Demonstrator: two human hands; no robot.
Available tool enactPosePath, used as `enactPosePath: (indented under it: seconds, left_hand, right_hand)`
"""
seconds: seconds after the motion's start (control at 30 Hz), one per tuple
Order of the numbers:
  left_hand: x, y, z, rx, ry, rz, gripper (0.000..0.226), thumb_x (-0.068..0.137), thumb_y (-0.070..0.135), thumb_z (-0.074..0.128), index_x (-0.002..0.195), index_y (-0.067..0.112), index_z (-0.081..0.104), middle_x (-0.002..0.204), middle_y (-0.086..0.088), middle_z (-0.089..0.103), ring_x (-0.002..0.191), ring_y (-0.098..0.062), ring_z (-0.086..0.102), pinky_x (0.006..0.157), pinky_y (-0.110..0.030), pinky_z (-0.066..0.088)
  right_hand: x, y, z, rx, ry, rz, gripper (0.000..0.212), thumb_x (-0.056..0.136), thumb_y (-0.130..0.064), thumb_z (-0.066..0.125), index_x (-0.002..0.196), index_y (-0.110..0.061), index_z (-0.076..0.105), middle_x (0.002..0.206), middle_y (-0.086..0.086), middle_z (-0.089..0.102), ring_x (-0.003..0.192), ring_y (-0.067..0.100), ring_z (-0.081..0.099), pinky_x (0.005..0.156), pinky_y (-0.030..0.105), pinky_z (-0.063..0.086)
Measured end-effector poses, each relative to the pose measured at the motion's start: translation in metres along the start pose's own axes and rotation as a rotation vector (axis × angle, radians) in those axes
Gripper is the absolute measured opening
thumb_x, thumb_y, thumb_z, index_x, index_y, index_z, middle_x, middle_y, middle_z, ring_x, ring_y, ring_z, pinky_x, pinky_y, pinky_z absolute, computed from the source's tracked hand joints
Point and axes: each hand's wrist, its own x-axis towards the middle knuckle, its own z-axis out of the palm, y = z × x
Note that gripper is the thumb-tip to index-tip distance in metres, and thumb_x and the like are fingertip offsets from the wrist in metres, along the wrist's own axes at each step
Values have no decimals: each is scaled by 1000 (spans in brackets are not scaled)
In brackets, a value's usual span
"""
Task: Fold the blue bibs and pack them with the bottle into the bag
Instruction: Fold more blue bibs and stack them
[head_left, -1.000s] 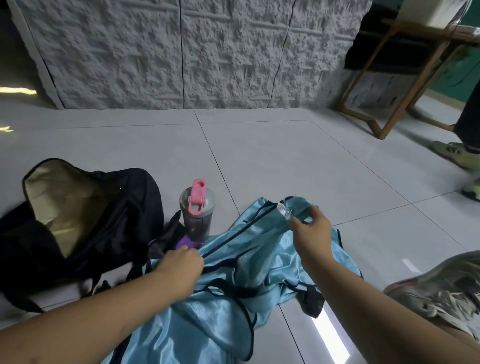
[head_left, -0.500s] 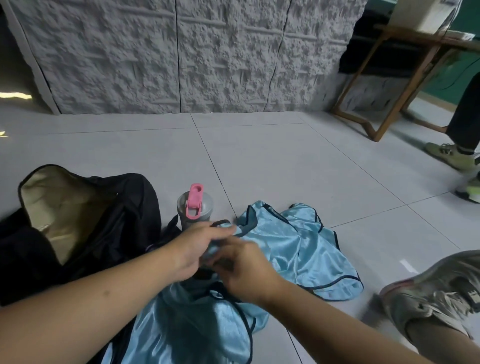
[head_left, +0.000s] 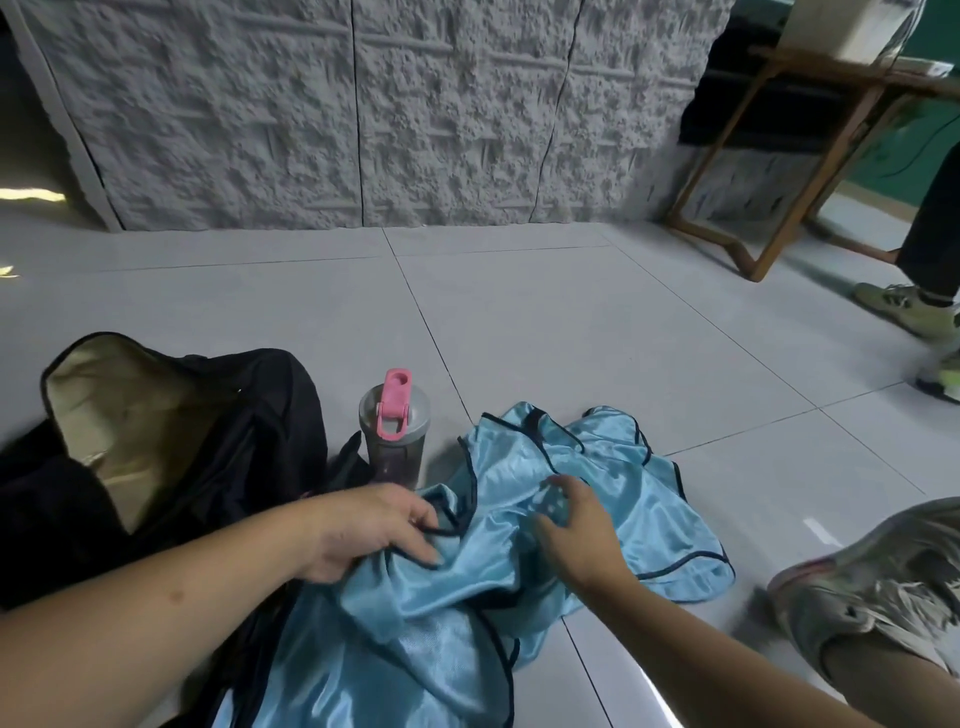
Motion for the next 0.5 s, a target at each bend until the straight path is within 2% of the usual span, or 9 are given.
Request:
enactPosePath:
  seconds: [0.07, 0.13, 0.2, 0.27, 0.4, 0.43, 0.5]
  left_hand:
    - [-5, -3, 6, 170, -122, -52, 15, 77, -4, 79, 87, 7, 76, 94, -19, 70, 84, -29, 70, 80, -43, 60]
    - [-10, -4, 16, 401, -238, -48, 20, 74, 2, 84, 89, 7, 71, 92, -11, 66, 86, -24, 64, 83, -50, 57]
    - [-14, -3, 24, 686, -310, -30, 27, 72, 11, 88, 78, 18, 62, 77, 4, 55, 75, -13, 52, 71, -40, 49]
    - [-15, -2, 27, 855, -344, -52, 34, 73, 17, 89, 74, 26, 56, 63, 17, 48, 64, -7, 43, 64, -30, 40]
    - [-22, -1, 24, 895, -384, -113, 32, 78, 21, 88, 81, 31, 57, 56, 28, 49, 65, -5, 42, 61, -25, 38]
    - [-25, -2, 23, 878, -374, -116, 31, 79, 21, 87, 85, 31, 58, 60, 27, 51, 66, -6, 43, 61, -25, 38]
    - [-28, -7, 19, 848, -320, -113, 32, 79, 21, 87, 93, 33, 61, 83, 21, 57, 75, -7, 48, 65, -23, 40]
  right_hand:
    - [7, -3, -2, 15, 61, -4, 56, 91, -36, 68, 143, -24, 48, 142, 0, 53, 127, 19, 53, 106, 38, 47]
    - [14, -10, -3, -25, 121, -69, 60, 92, -41, 69, 144, -23, 46, 147, -1, 50, 136, 19, 45, 113, 38, 40]
    - [21, -18, -3, -40, 122, -102, 66, 91, -44, 71, 147, -23, 43, 148, -2, 49, 138, 19, 45, 113, 38, 40]
    - [26, -26, 1, -32, 3, -83, 76, 89, -47, 73, 153, -25, 38, 151, -2, 50, 138, 21, 48, 111, 40, 44]
    - [29, -39, 23, -220, -244, -110, 89, 89, -49, 73, 160, -24, 26, 159, 2, 43, 143, 24, 45, 114, 37, 40]
    - [30, -43, 31, -235, -291, -84, 91, 89, -47, 74, 161, -22, 23, 159, 4, 43, 143, 25, 46, 113, 38, 40]
    - [34, -46, 45, -268, -360, 1, 96, 89, -46, 74, 162, -18, 19, 157, 9, 44, 140, 29, 48, 111, 39, 42]
